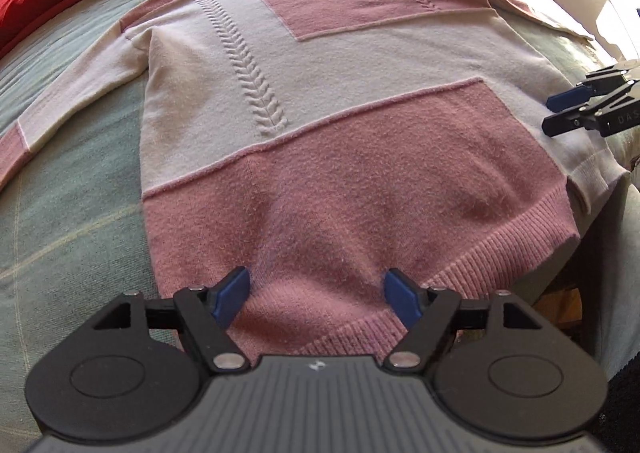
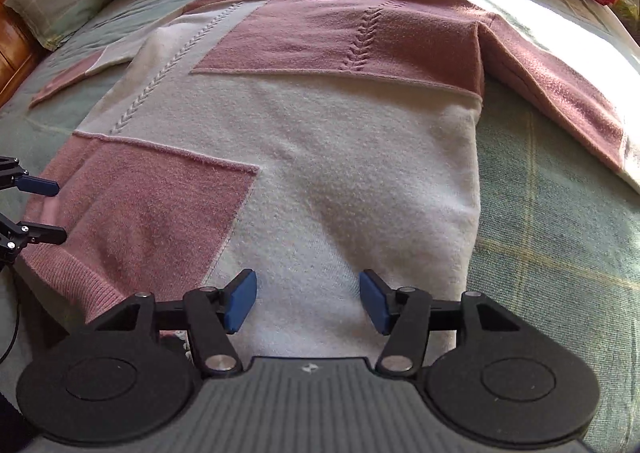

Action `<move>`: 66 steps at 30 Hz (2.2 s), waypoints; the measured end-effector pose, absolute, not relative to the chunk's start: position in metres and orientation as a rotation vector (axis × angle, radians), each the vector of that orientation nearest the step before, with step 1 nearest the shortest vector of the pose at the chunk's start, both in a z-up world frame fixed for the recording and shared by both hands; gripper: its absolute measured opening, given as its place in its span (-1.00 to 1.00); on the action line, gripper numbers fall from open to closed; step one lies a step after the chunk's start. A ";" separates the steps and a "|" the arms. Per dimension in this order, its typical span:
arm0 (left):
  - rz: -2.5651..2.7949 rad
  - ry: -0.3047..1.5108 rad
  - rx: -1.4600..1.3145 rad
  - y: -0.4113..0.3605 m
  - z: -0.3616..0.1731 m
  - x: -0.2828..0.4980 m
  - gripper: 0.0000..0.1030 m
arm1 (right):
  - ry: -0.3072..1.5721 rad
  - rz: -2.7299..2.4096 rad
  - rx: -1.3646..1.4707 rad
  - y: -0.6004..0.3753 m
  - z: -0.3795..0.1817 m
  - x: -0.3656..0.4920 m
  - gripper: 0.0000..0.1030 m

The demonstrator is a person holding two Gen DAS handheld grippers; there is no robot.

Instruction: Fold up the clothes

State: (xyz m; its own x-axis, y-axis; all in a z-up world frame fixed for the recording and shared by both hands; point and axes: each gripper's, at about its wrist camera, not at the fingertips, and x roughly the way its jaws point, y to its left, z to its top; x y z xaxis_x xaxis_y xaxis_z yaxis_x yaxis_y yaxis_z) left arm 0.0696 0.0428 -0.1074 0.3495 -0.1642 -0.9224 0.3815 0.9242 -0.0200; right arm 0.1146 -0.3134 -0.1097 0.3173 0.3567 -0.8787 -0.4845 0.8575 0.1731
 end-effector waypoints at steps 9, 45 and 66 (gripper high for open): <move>-0.298 0.980 0.063 0.067 -0.068 0.181 0.46 | 1.039 0.557 -0.080 -0.282 -0.085 0.146 0.26; 0.063 0.891 -0.722 0.202 -0.146 0.260 0.04 | 1.065 0.511 0.042 -0.257 -0.116 0.197 0.42; 0.165 0.924 -0.131 0.184 -0.122 0.283 -0.52 | 1.062 0.511 0.012 -0.254 -0.113 0.194 0.45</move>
